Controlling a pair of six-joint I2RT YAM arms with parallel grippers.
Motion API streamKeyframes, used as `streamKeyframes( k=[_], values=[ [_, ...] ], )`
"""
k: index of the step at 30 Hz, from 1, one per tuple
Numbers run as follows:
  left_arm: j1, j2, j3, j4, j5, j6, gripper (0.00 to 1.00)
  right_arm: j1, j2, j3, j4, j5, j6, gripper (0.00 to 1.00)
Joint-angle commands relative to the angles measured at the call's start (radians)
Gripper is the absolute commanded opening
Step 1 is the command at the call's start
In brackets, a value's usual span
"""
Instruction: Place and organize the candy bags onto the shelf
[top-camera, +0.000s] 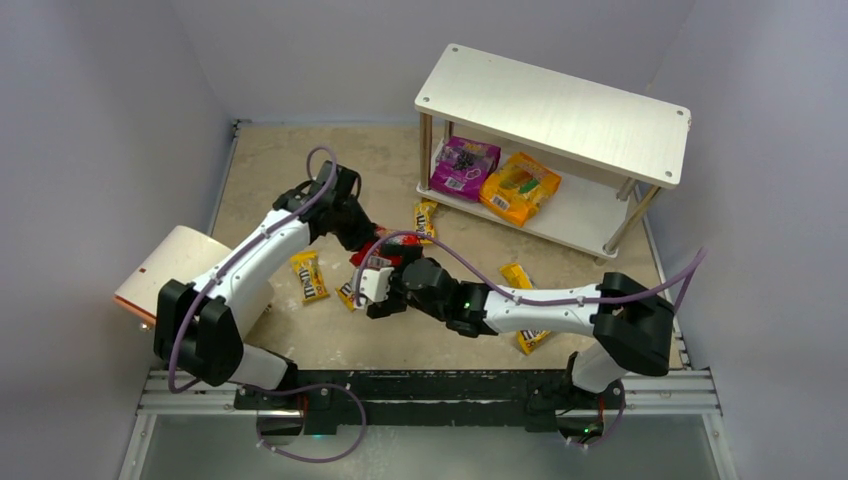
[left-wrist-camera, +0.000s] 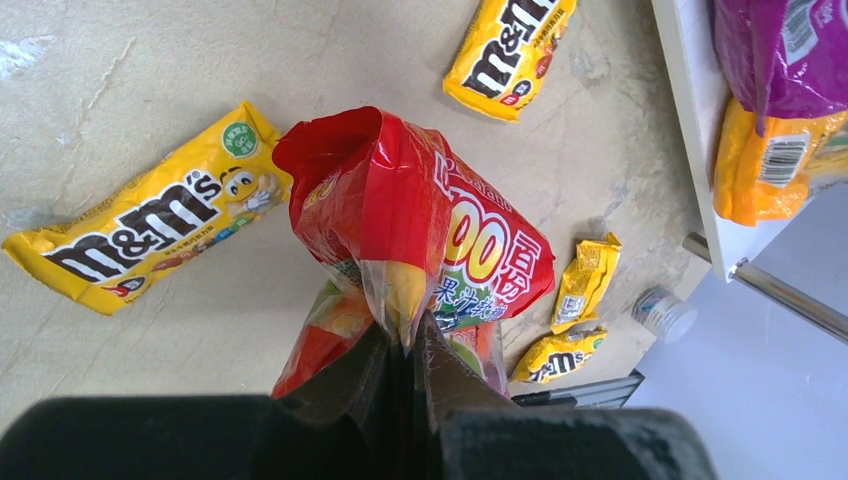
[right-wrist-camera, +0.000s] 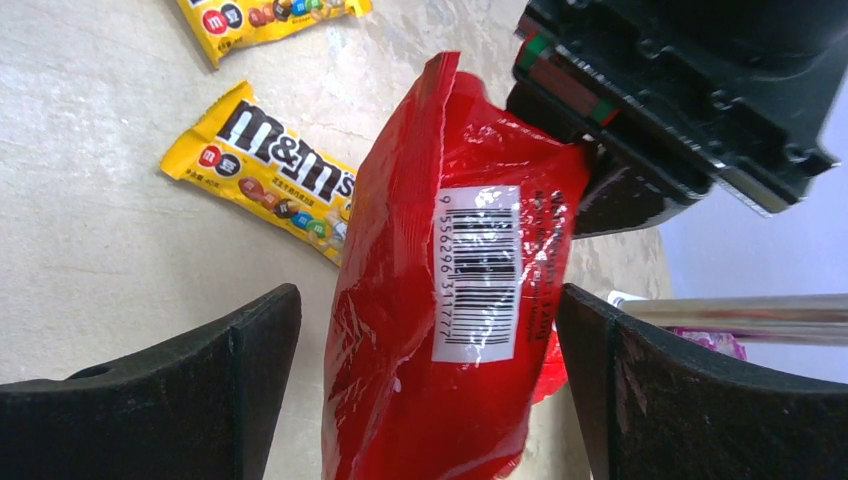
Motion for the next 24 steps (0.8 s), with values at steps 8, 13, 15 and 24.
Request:
streamKeyframes(
  k=[8,13,15,24],
  values=[
    [-0.020,-0.100,-0.006,0.058,0.060,-0.040,0.00,0.001,0.032,0.061,0.045,0.094,-0.070,0.84],
    [-0.022,-0.094,-0.010,0.061,0.052,-0.028,0.00,0.001,-0.006,0.042,0.084,0.065,-0.061,0.53],
    [-0.022,-0.081,-0.007,0.064,0.048,-0.005,0.11,0.001,-0.032,0.031,0.096,0.051,-0.044,0.35],
    [-0.015,-0.007,0.084,0.053,-0.061,0.128,0.83,-0.004,-0.225,-0.070,0.051,-0.022,0.097,0.17]
  ],
)
